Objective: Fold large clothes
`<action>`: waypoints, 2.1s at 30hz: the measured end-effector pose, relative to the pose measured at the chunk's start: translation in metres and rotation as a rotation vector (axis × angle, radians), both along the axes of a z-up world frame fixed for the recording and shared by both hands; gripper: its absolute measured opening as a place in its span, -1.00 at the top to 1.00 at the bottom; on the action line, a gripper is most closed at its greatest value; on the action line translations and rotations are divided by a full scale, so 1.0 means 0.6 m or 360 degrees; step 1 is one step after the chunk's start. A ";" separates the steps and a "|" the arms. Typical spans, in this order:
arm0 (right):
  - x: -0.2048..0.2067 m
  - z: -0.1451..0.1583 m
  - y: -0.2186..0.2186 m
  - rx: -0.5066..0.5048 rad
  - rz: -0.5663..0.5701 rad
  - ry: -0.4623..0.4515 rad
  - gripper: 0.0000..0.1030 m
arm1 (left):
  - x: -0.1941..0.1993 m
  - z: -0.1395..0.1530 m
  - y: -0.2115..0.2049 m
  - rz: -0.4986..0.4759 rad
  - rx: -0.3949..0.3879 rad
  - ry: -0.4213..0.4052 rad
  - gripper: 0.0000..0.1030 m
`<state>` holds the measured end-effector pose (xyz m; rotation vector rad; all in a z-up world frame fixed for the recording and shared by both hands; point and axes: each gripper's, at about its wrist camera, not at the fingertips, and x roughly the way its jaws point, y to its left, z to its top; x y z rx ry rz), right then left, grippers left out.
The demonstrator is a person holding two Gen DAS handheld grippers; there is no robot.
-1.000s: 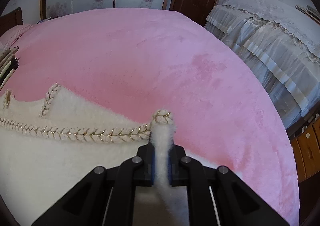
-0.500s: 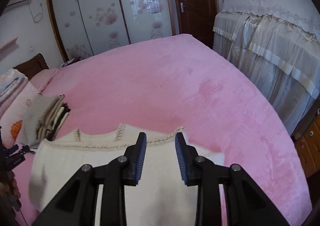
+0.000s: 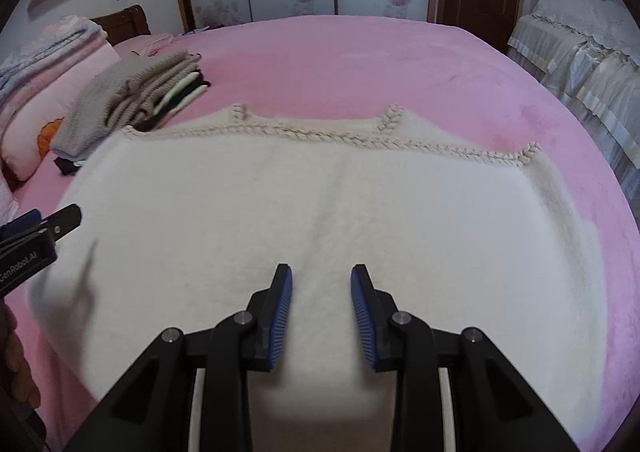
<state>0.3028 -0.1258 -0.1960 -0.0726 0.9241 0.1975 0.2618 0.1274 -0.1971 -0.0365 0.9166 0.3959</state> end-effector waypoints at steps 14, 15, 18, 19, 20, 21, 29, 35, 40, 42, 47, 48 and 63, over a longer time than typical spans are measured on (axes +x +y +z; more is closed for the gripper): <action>0.023 -0.017 -0.285 -0.0174 -0.0460 -0.0047 1.00 | 0.005 -0.060 0.112 0.0058 -0.0195 -0.0055 -0.71; 0.022 -0.019 -0.289 -0.0212 -0.0506 -0.0058 1.00 | 0.004 -0.061 0.116 0.0061 -0.0213 -0.0056 -0.71; 0.024 -0.043 -0.334 0.0012 -0.0596 0.0048 1.00 | 0.004 -0.064 0.123 0.0047 -0.0237 -0.0054 -0.73; 0.022 -0.040 -0.335 0.0014 -0.0593 0.0043 1.00 | 0.006 -0.065 0.125 0.0041 -0.0232 -0.0051 -0.73; 0.022 -0.038 -0.328 -0.0024 -0.0586 0.0036 1.00 | 0.006 -0.064 0.123 0.0036 -0.0222 -0.0047 -0.73; 0.021 -0.033 -0.320 -0.0079 -0.0579 0.0029 1.00 | 0.007 -0.064 0.124 0.0032 -0.0211 -0.0042 -0.73; -0.003 -0.001 -0.305 -0.0072 -0.0683 0.0084 0.95 | 0.002 -0.021 0.118 0.0033 -0.0210 0.0083 -0.73; -0.030 0.051 -0.296 0.0147 -0.0705 0.0170 0.95 | -0.037 0.072 0.103 -0.0047 -0.0157 0.0061 -0.73; -0.066 0.124 -0.231 0.0158 -0.0596 0.0162 0.94 | -0.074 0.150 0.073 -0.0094 -0.0089 0.0065 -0.73; -0.080 0.156 -0.197 0.0147 -0.0538 0.0165 0.74 | -0.091 0.177 0.060 -0.0117 -0.0089 0.0063 -0.73; -0.133 0.237 -0.143 0.0226 -0.0451 0.0024 -0.24 | -0.142 0.242 0.024 -0.0198 -0.0116 -0.0010 -0.73; -0.147 0.256 -0.134 0.0244 -0.0446 -0.0046 -0.24 | -0.153 0.252 0.018 -0.0209 -0.0124 -0.0026 -0.73; -0.267 0.301 -0.024 0.0200 -0.0225 -0.0387 -0.24 | -0.254 0.230 -0.010 -0.0267 -0.0406 -0.0101 -0.73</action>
